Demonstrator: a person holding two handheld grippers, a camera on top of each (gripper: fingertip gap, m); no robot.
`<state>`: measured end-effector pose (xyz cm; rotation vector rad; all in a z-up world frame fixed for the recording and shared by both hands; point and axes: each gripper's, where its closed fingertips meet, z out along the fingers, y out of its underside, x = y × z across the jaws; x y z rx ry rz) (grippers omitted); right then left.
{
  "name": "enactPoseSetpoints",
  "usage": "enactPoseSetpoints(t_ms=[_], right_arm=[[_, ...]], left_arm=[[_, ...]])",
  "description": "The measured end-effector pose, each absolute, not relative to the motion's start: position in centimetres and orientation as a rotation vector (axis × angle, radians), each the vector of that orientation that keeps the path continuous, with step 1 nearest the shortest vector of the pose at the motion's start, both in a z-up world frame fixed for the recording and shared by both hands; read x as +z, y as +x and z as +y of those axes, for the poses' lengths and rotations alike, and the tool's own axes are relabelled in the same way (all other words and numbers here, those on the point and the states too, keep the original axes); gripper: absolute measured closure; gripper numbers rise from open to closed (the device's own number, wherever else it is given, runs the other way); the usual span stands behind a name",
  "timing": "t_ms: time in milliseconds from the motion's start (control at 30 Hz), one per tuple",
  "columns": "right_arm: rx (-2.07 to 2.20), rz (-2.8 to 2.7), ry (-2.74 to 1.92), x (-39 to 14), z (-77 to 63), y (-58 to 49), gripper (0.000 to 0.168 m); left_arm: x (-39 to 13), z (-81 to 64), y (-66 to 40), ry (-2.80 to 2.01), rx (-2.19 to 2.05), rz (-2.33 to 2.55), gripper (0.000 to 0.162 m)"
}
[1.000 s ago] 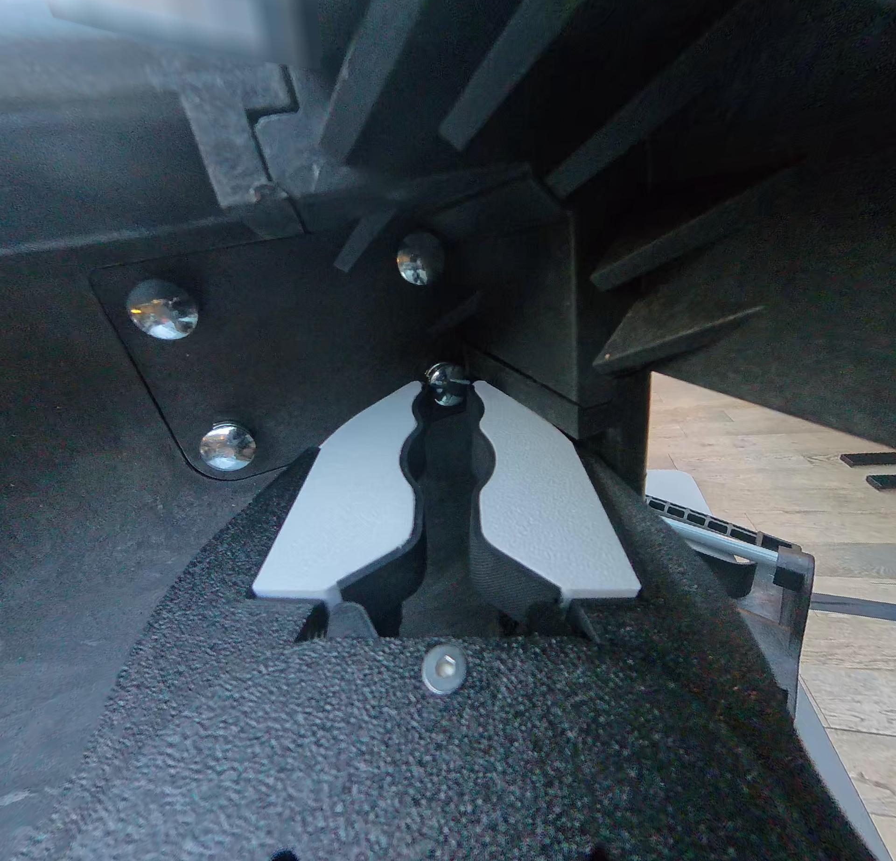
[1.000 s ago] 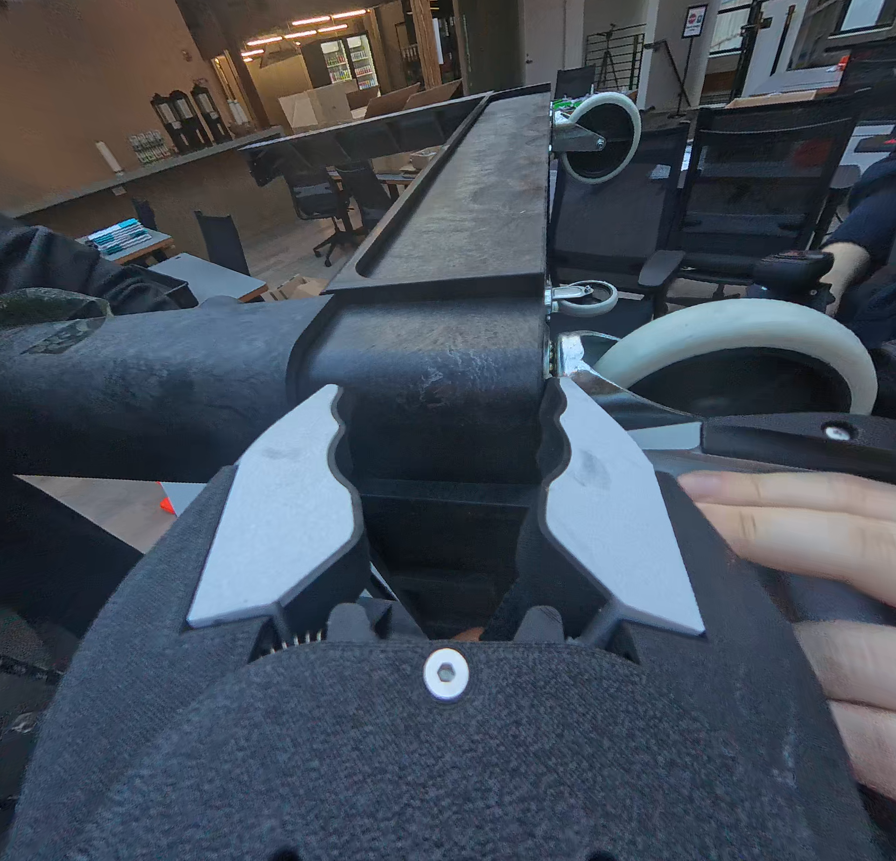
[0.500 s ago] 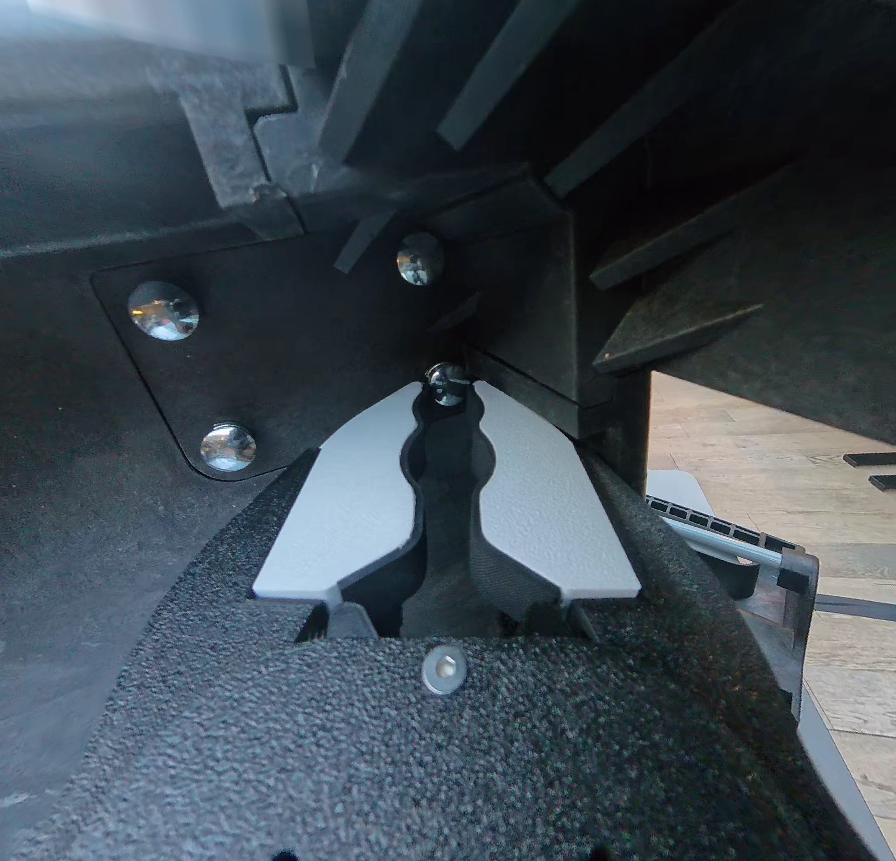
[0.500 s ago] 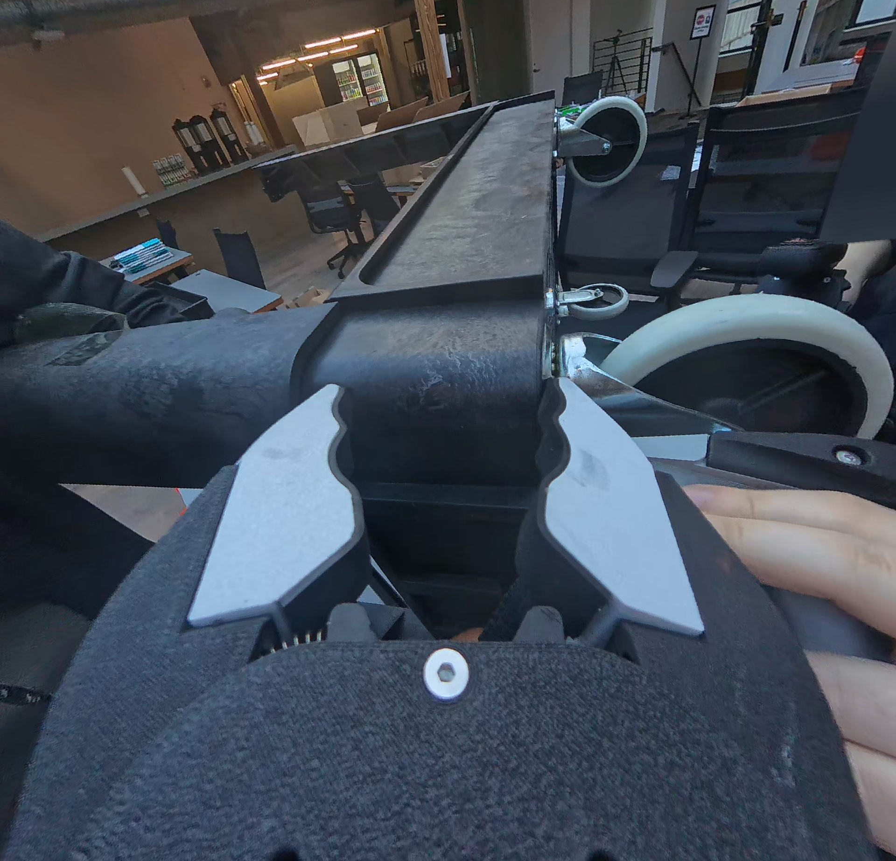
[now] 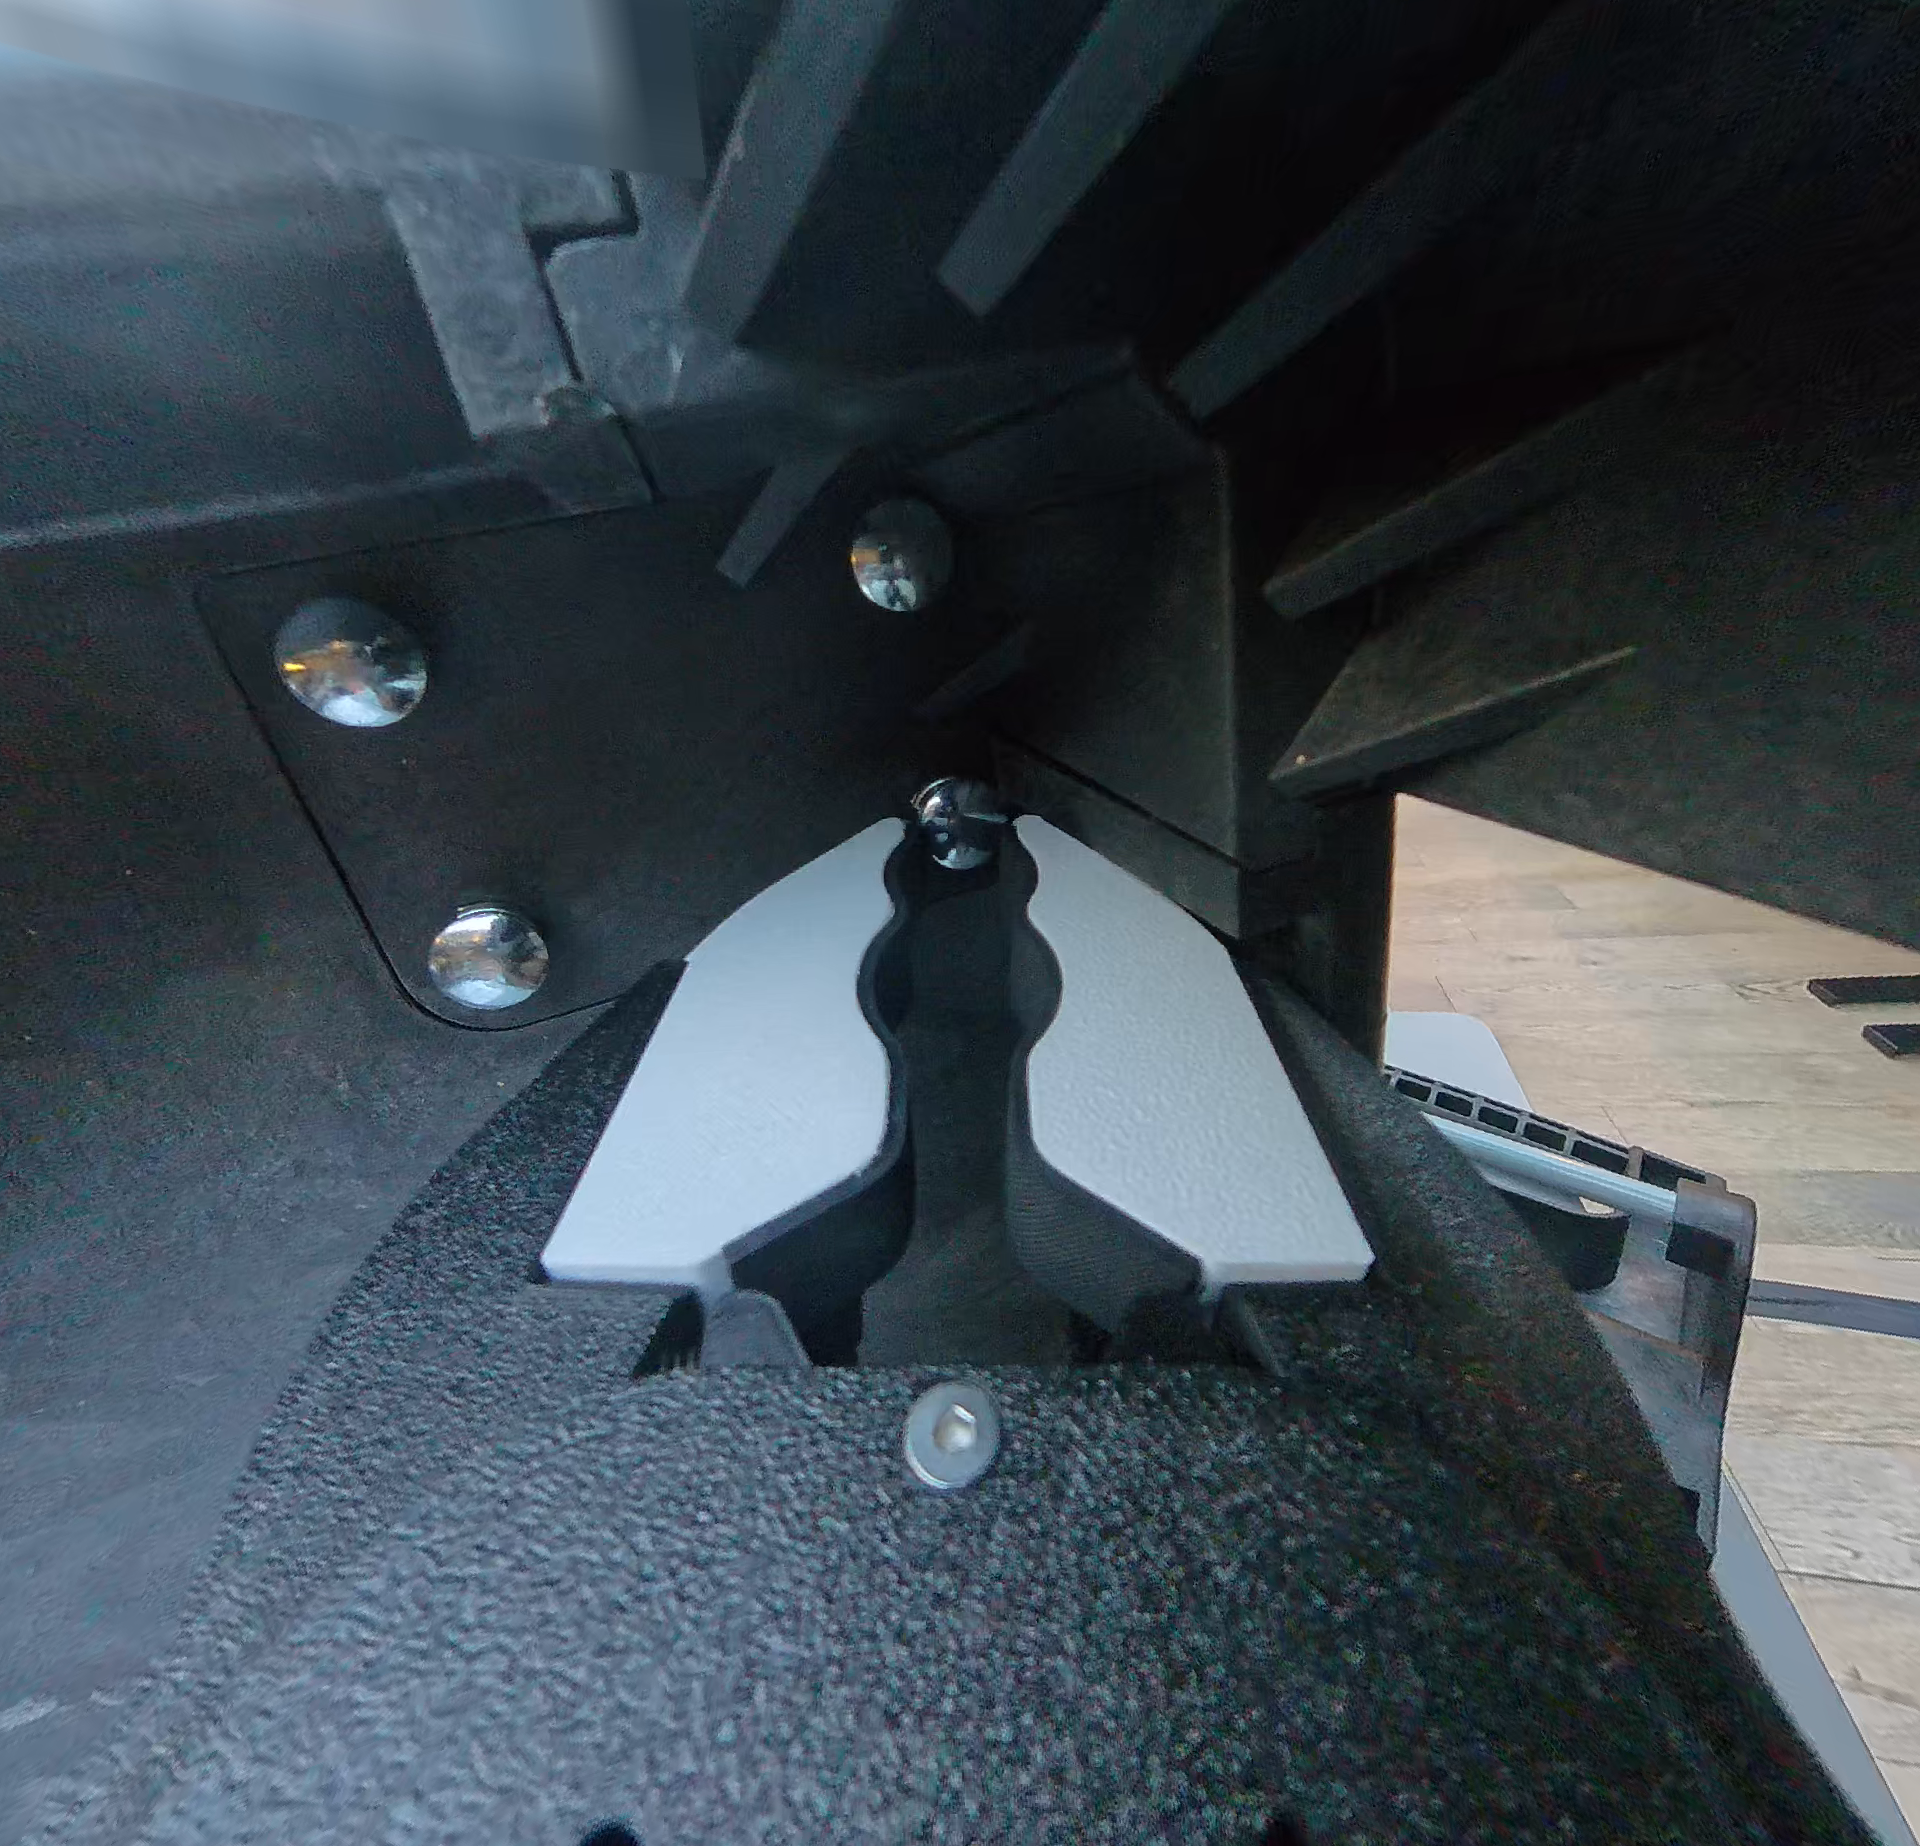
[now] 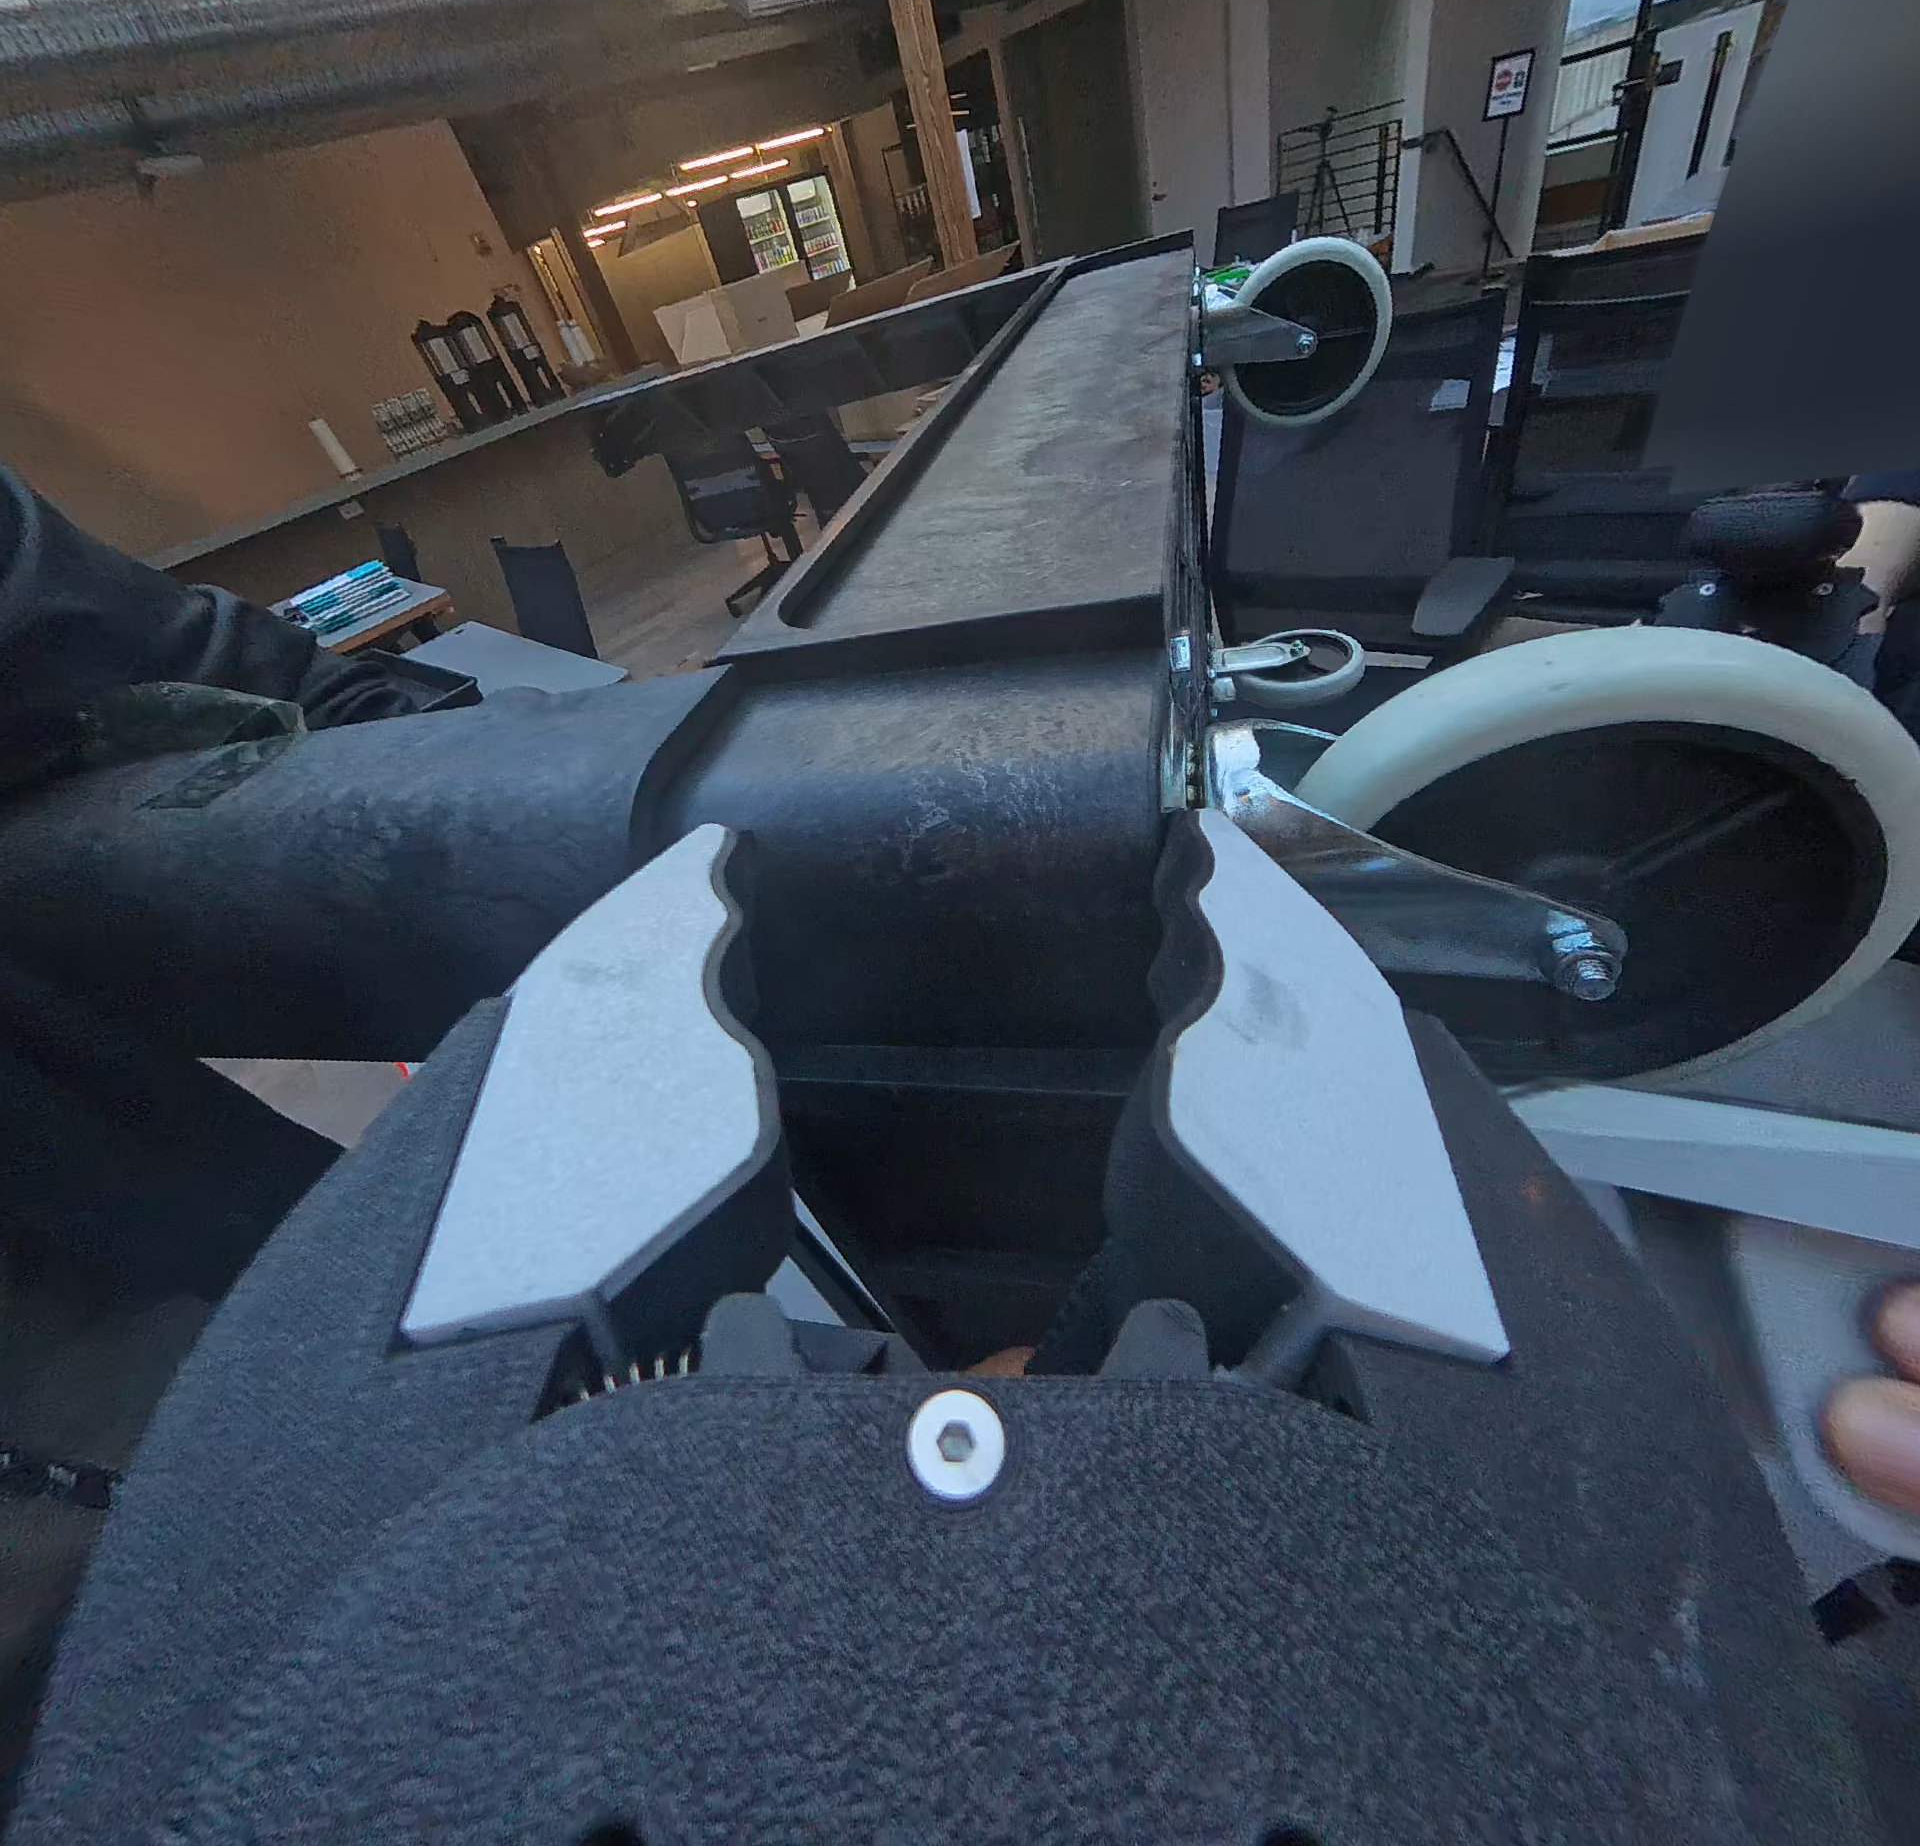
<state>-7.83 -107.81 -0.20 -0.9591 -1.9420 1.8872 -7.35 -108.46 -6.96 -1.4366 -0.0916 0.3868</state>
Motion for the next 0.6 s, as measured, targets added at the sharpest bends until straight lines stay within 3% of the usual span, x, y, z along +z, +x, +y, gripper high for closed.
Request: enactPoseSetpoints(t_ms=[600], right_arm=[[1.936, -1.904, -0.972, 0.00, -107.73, -7.88, 0.089]], left_arm=[[-6.93, -108.48, -7.39, -1.422, 0.386, -0.096, 0.148]])
